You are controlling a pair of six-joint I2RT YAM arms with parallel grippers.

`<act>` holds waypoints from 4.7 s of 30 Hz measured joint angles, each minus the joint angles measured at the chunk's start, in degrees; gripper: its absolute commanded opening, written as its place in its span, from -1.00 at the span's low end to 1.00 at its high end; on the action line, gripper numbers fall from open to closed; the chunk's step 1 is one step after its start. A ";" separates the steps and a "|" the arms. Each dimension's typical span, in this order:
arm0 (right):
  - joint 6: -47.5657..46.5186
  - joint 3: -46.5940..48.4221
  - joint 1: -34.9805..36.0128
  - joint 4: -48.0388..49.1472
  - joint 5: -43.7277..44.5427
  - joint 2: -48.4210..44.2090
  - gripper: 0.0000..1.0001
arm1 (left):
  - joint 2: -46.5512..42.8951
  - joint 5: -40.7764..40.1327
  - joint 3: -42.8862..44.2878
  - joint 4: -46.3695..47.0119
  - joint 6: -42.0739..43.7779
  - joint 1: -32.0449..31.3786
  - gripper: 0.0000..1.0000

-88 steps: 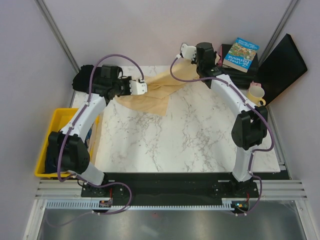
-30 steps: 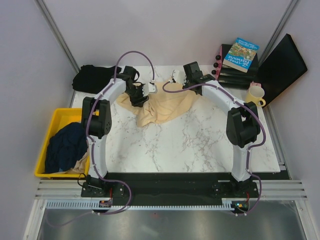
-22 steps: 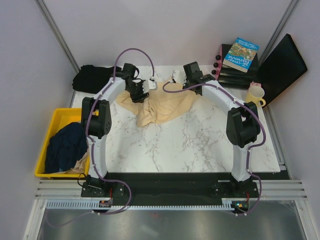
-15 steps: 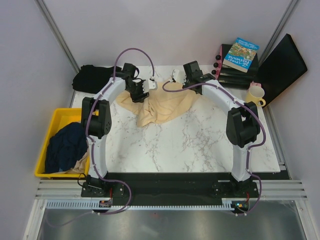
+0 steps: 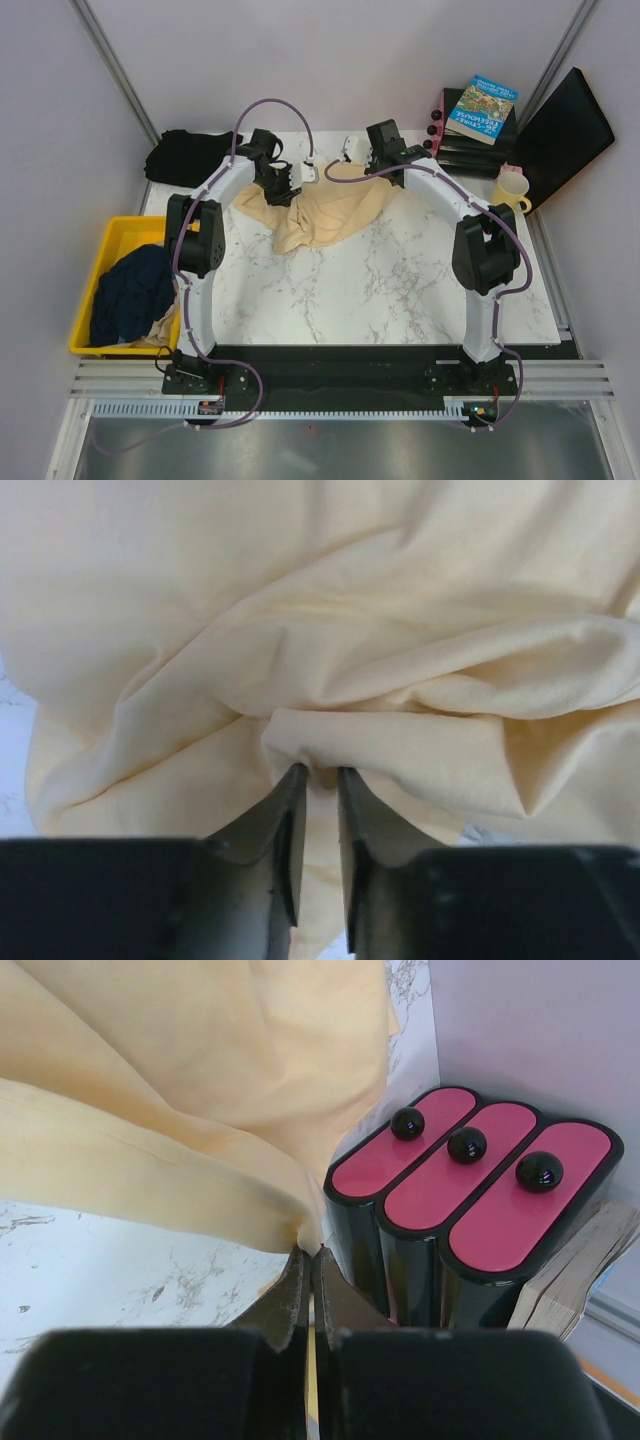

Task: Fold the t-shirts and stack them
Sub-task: Flatten out the tshirt

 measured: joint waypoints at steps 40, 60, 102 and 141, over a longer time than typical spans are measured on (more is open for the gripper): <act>-2.60 -2.03 -0.48 2.34 3.74 -2.69 -1.00 | -17.44 -13.18 6.56 -28.85 9.29 3.80 -0.96; -2.10 -2.16 -0.11 2.62 3.76 -2.67 -1.00 | 12.57 -23.15 17.73 -25.51 -1.77 1.33 -0.97; -8.31 17.03 -7.69 32.41 6.86 -9.42 -1.00 | -25.35 -30.12 22.40 40.39 3.65 6.47 -0.96; -15.82 33.22 -10.49 32.13 -1.40 2.40 -1.00 | -4.92 -18.67 37.11 55.36 12.61 16.06 -0.96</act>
